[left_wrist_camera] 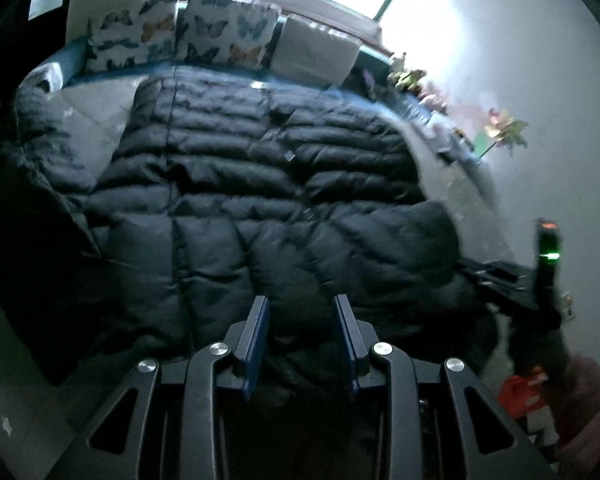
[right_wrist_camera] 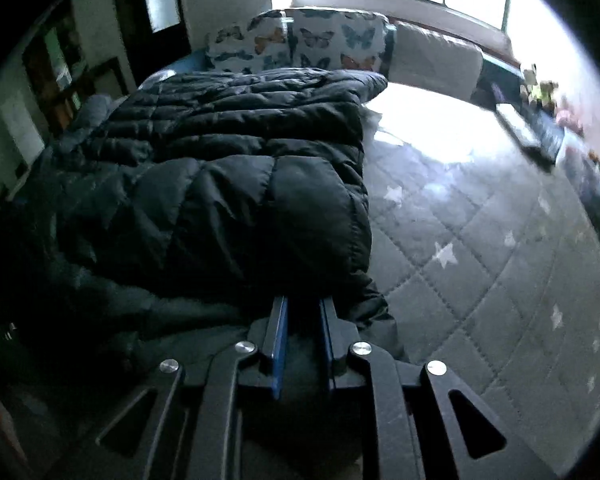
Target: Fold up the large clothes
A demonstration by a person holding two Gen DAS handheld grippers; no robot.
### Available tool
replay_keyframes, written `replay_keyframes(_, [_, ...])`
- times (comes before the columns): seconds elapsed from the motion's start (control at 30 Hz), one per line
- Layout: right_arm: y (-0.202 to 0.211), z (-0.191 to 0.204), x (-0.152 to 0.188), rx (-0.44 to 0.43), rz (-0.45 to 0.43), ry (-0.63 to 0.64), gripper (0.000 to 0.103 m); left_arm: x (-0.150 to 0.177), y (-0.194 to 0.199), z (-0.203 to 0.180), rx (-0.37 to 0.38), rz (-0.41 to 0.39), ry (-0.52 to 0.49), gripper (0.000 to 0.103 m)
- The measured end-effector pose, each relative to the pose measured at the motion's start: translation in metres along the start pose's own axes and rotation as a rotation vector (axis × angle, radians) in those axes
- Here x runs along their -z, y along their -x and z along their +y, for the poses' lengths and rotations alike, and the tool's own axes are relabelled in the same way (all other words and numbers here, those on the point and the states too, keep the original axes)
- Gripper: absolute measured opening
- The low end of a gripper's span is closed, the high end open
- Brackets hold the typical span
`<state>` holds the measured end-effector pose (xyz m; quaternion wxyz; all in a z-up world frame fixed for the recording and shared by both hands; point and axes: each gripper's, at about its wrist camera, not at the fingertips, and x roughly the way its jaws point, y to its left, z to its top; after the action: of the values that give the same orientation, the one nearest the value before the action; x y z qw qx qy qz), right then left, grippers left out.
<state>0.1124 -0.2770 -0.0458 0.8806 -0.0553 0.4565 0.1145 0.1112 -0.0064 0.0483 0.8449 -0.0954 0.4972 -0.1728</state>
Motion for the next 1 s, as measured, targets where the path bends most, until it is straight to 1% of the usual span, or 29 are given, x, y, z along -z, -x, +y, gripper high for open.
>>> replay_keyframes(0.07, [0.009,0.003,-0.008,0.012,0.021,0.017,0.017,0.002,-0.015,0.011,0.013,0.035,0.031,0.036])
replay_keyframes(0.13, [0.021,0.002,-0.019,-0.012,0.011,0.004,0.017,0.004,-0.025,0.022,0.031,0.051,0.064,0.036])
replay_keyframes(0.17, [0.029,0.004,-0.023,-0.035,-0.01,0.003,0.018,0.005,-0.028,0.025,0.041,0.051,0.072,0.036])
replay_keyframes(0.23, [0.038,0.013,-0.03,-0.058,-0.047,0.014,0.025,0.008,-0.033,0.026,0.045,0.049,0.061,0.036])
replay_keyframes(0.27, [0.038,0.018,-0.032,-0.066,-0.063,0.016,0.037,0.009,-0.035,0.025,0.045,0.051,0.05,0.036])
replay_keyframes(0.3, [0.033,0.021,-0.031,-0.084,-0.064,0.011,0.053,0.009,-0.036,0.025,0.047,0.055,0.041,0.036])
replay_keyframes(0.33, [0.023,0.024,-0.031,-0.109,-0.038,0.005,0.058,0.008,-0.036,0.024,0.049,0.059,0.033,0.036])
replay_keyframes(0.37, [0.005,0.028,-0.028,-0.118,0.014,-0.001,0.059,0.007,-0.034,0.025,0.059,0.065,0.033,0.036])
replay_keyframes(0.43, [-0.018,0.032,-0.021,-0.105,0.067,-0.006,0.06,0.006,-0.019,0.027,0.099,0.056,0.053,0.036])
replay_keyframes(0.5, [-0.019,0.036,-0.018,-0.081,0.043,0.015,0.062,0.002,0.004,0.034,0.11,0.016,0.071,0.036])
replay_keyframes(0.57, [-0.017,0.037,-0.019,-0.075,0.055,0.025,0.064,-0.006,0.031,0.046,0.085,-0.049,0.08,0.037])
replay_keyframes(0.6, [-0.017,0.037,-0.02,-0.074,0.064,0.03,0.064,-0.01,0.041,0.054,0.068,-0.073,0.091,0.04])
replay_keyframes(0.63, [-0.017,0.037,-0.02,-0.073,0.068,0.031,0.064,-0.016,0.052,0.067,0.041,-0.105,0.112,0.052])
replay_keyframes(0.67, [-0.017,0.037,-0.021,-0.072,0.072,0.029,0.064,-0.02,0.06,0.079,0.015,-0.129,0.138,0.06])
replay_keyframes(0.73, [-0.018,0.039,-0.023,-0.068,0.074,0.026,0.066,-0.03,0.071,0.11,-0.023,-0.17,0.213,0.06])
replay_keyframes(0.77, [-0.019,0.04,-0.023,-0.064,0.071,0.024,0.067,-0.035,0.074,0.124,-0.02,-0.187,0.244,0.06])
replay_keyframes(0.8, [-0.019,0.041,-0.024,-0.062,0.07,0.023,0.067,-0.04,0.074,0.135,-0.025,-0.198,0.261,0.06])
replay_keyframes(0.83, [-0.019,0.044,-0.025,-0.057,0.069,0.022,0.068,-0.046,0.072,0.146,-0.06,-0.202,0.271,0.058])
replay_keyframes(0.87, [-0.019,0.045,-0.025,-0.053,0.07,0.023,0.068,-0.053,0.067,0.158,-0.094,-0.201,0.281,0.057])
replay_keyframes(0.9, [-0.019,0.046,-0.024,-0.051,0.071,0.024,0.068,-0.057,0.06,0.168,-0.095,-0.191,0.288,0.057])
replay_keyframes(0.93, [-0.019,0.046,-0.025,-0.05,0.073,0.021,0.068,-0.061,0.055,0.177,-0.097,-0.174,0.297,0.053])
replay_keyframes(0.97, [-0.019,0.046,-0.025,-0.05,0.074,0.016,0.068,-0.065,0.042,0.188,-0.118,-0.145,0.314,0.05])
replay_keyframes(1.0, [-0.019,0.046,-0.025,-0.05,0.074,0.013,0.068,-0.065,0.036,0.196,-0.128,-0.131,0.326,0.05])
